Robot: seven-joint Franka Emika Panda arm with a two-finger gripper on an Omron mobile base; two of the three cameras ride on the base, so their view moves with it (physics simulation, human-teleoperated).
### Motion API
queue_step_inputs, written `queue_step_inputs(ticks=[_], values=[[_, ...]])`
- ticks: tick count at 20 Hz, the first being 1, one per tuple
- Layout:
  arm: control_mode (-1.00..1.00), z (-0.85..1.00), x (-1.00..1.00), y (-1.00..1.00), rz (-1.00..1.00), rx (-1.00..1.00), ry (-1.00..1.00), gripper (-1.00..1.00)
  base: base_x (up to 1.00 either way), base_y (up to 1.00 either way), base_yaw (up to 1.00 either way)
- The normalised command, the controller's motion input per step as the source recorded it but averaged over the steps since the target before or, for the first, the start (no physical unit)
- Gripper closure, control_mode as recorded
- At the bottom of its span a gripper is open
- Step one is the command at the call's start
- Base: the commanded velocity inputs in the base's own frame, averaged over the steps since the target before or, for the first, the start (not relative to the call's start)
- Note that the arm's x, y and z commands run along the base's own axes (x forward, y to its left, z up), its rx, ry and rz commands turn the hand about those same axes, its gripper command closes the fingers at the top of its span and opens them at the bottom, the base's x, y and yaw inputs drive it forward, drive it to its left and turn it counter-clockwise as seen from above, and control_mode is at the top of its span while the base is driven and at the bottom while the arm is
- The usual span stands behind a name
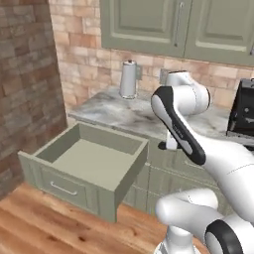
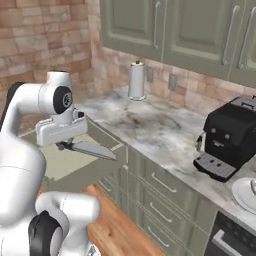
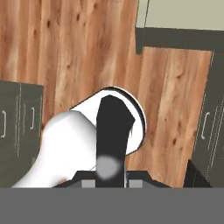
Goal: Pick up the knife from the drawer and place it on the cutting board. Then place the meat from the plate to the cutting board.
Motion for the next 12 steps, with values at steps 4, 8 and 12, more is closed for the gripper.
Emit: queue_step_inputs(ticks=[4,8,12], values=[[1.0,0.0,0.0,0.0,0.0,0.0,0.0,1.0,-0.23,-0.21,-0.76],[1.0,0.0,0.0,0.0,0.0,0.0,0.0,1.0,-0.19,-0.29,-0.69],[1.0,0.0,0.0,0.0,0.0,0.0,0.0,1.0,-0.03,-0.57,-0.44]])
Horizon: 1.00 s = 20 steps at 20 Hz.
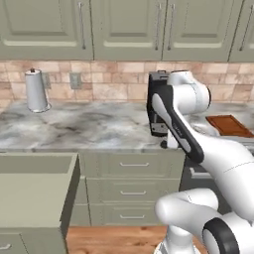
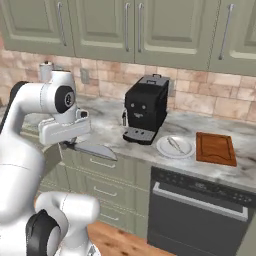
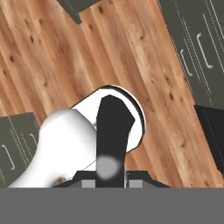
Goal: Pick up the knife from the drawer and place it on the cutting board. Then place the meat from the plate to the cutting board.
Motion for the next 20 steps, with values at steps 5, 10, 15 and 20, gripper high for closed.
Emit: queue_step_inputs(ticks=[5,10,15,20], values=[[1.0,0.0,0.0,0.0,0.0,0.0,0.0,1.0,0.0,-0.8,-0.14],[1.0,0.0,0.0,0.0,0.0,0.0,0.0,1.0,0.11,-0.76,-0.02],[1.0,0.0,0.0,0.0,0.0,0.0,0.0,1.0,0.42,-0.43,-0.05],[1.0,0.0,0.0,0.0,0.0,0.0,0.0,1.0,0.42,0.0,-0.33]])
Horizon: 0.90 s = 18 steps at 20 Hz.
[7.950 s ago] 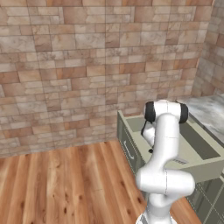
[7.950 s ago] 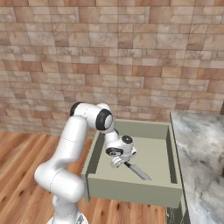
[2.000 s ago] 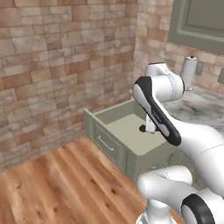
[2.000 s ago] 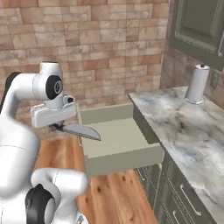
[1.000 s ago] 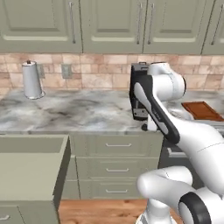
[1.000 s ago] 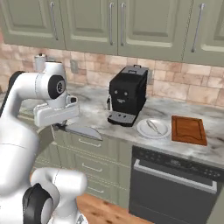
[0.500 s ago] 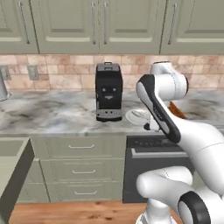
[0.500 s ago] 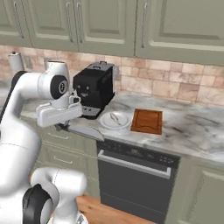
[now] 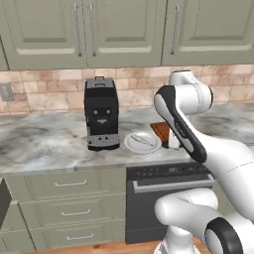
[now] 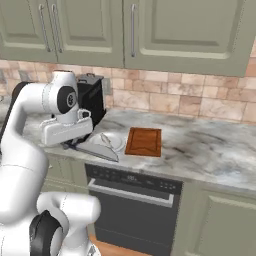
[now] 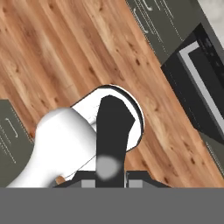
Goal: Pick up the knife from the drawer and place it on the cutting board. Then place the meat from the plate to the cutting board.
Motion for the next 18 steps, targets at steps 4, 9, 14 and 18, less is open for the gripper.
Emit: queue_step_inputs(ticks=[4,9,14,18], values=[[1.0,0.0,0.0,0.0,0.0,0.0,0.0,1.0,0.31,-0.05,-0.37],[1.0,0.0,0.0,0.0,0.0,0.0,0.0,1.0,0.45,-0.21,-0.28],[1.0,0.0,0.0,0.0,0.0,0.0,0.0,1.0,0.58,-0.28,-0.13],[1.0,0.0,0.0,0.0,0.0,0.0,0.0,1.0,0.49,-0.33,-0.02]])
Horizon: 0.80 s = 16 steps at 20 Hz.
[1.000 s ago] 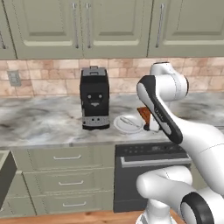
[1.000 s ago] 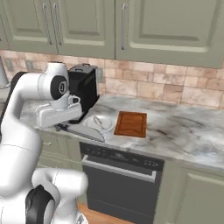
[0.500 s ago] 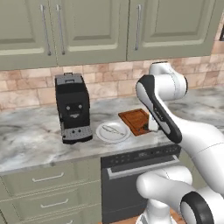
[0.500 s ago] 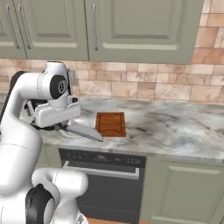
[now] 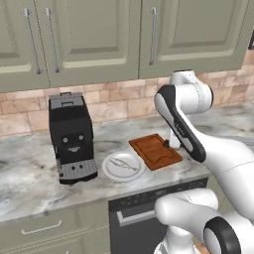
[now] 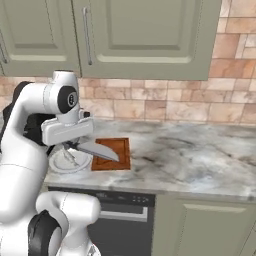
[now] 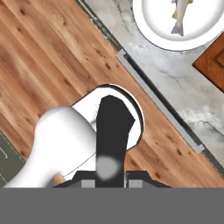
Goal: Pick up the knife from the drawer and place it on the cutting board. Then place the meat from the plate to the cutting board.
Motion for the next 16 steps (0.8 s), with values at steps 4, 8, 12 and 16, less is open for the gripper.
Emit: queue_step_inputs(ticks=[4,8,12,16], values=[[1.0,0.0,0.0,0.0,0.0,0.0,0.0,1.0,0.44,-0.37,0.0],[1.0,0.0,0.0,0.0,0.0,0.0,0.0,1.0,0.35,-0.26,0.0],[1.0,0.0,0.0,0.0,0.0,0.0,0.0,1.0,0.43,-0.09,0.0],[1.0,0.0,0.0,0.0,0.0,0.0,0.0,1.0,0.32,0.0,0.0]])
